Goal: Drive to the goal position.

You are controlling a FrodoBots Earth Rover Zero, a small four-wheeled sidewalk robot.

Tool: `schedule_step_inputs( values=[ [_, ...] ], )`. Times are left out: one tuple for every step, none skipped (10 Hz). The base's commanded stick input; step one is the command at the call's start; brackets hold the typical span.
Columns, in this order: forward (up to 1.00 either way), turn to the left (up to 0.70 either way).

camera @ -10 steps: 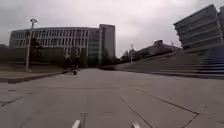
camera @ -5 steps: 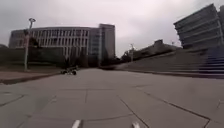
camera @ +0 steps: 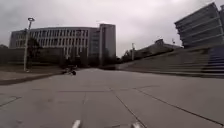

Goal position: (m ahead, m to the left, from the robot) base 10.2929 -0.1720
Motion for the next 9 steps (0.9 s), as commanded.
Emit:
schedule_step_inputs(
  values=[
    [0.85, 0.00],
    [0.85, 0.00],
    [0.85, 0.00],
    [0.85, 0.00],
    [0.85, 0.00],
    [0.85, 0.00],
    [0.85, 0.00],
    [0.85, 0.00],
    [0.85, 0.00]
  ],
)
